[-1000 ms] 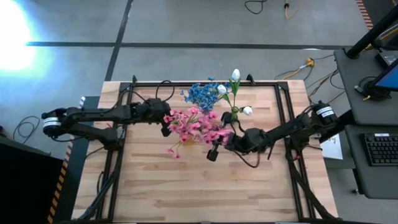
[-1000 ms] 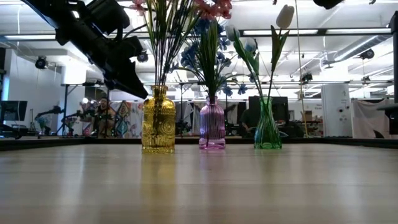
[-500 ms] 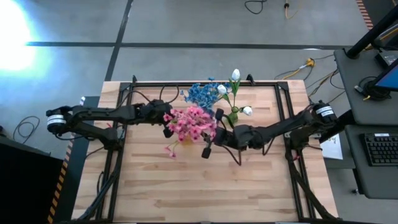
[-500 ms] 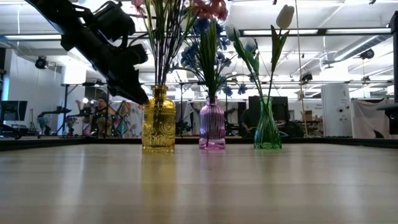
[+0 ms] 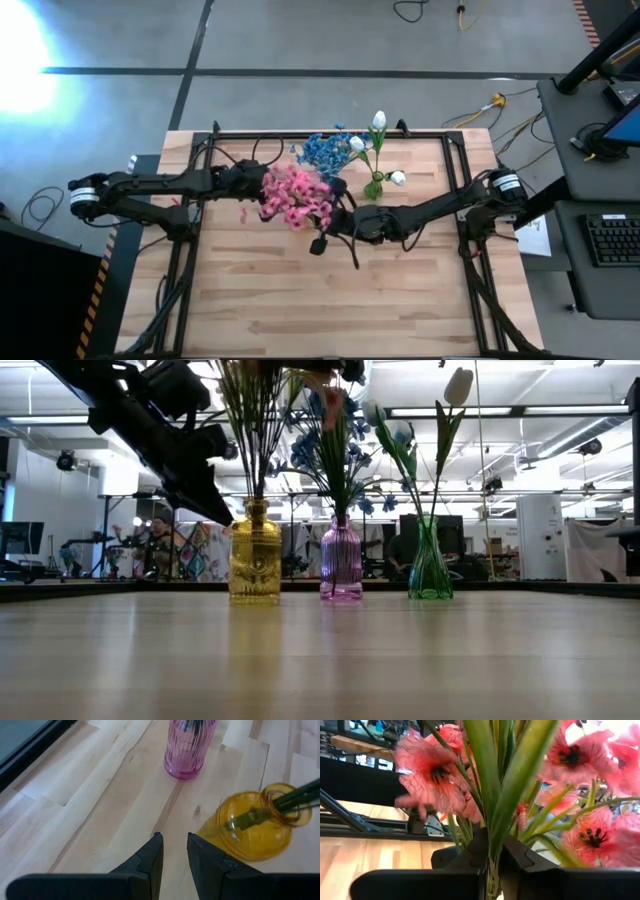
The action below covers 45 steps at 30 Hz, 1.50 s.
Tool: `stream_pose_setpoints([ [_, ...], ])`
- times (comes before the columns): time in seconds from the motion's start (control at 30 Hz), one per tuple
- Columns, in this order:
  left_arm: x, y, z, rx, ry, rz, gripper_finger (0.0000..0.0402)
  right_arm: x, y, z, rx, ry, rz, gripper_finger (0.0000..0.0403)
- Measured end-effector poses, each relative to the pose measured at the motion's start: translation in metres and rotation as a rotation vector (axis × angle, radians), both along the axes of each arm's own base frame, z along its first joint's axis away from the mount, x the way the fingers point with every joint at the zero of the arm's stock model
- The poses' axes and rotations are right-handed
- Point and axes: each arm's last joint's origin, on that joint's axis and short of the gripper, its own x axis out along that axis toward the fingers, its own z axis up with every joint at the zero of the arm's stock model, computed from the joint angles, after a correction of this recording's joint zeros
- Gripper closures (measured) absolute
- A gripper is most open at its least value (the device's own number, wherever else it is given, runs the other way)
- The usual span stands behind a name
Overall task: Sort flowers into vase by color
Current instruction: Put the pink flowers into the yellow flower vase
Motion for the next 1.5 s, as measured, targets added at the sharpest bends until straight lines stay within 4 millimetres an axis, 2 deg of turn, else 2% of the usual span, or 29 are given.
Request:
stream_pose_setpoints([
  [0.5, 0.001, 0.000, -0.002, 0.001, 0.007, -0.002, 0.0327, 0.001, 0.000, 0.002, 0.069, -0.020, -0.020, 0.0385],
  [0.77, -0.012, -0.003, 0.000, -0.022, 0.080, 0.002, 0.0327, 0.001, -0.010, -0.004, 0.129, 0.023, -0.065, 0.0385],
  [0.93, -0.025, -0.007, 0.010, -0.032, 0.060, 0.020, 0.0327, 0.001, -0.013, -0.006, 0.143, 0.037, -0.073, 0.0385],
  [1.27, -0.053, -0.015, 0.046, 0.012, -0.156, 0.030, 0.0327, 0.001, -0.014, -0.007, 0.144, 0.044, -0.075, 0.0386],
  [1.5, -0.067, -0.019, 0.059, 0.031, -0.249, 0.032, 0.0327, 0.002, -0.013, -0.011, 0.144, 0.064, -0.069, 0.0386],
])
